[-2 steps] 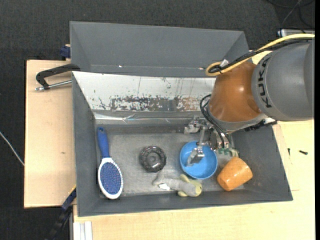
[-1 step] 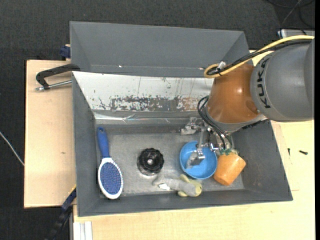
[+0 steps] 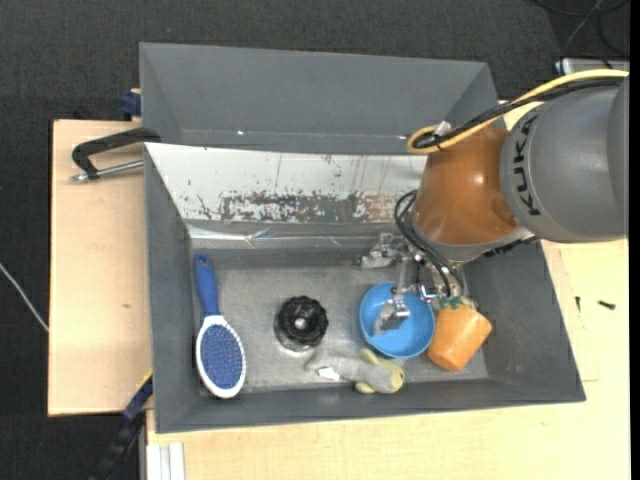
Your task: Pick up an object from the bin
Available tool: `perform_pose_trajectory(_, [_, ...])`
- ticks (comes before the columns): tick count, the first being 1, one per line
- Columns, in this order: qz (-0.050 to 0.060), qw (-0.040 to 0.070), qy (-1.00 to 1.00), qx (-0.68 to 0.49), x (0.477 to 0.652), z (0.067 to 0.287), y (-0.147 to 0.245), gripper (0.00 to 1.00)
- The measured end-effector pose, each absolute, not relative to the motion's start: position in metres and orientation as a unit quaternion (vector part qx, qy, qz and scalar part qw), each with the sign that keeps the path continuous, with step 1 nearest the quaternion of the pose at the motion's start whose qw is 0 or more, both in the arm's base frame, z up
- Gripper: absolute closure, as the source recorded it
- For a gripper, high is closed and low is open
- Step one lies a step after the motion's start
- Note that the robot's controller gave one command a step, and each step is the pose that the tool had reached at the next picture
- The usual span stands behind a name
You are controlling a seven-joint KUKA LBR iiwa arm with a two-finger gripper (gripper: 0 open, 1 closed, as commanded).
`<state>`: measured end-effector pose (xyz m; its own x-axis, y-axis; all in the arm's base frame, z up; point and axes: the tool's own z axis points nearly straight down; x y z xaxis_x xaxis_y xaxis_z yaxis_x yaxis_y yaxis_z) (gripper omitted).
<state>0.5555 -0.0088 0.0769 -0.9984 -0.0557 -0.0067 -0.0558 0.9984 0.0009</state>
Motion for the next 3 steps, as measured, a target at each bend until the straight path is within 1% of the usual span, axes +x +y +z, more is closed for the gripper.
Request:
perform_pose_trajectory(2, [0.001, 0.003, 1.000, -0.027, 0.5578, 0.0784, -0.0074, 0.00])
perform_pose_trajectory(3, [-0.002, 0.002, 1.000, -0.027, 0.5595, 0.0828, -0.0101, 1.00])
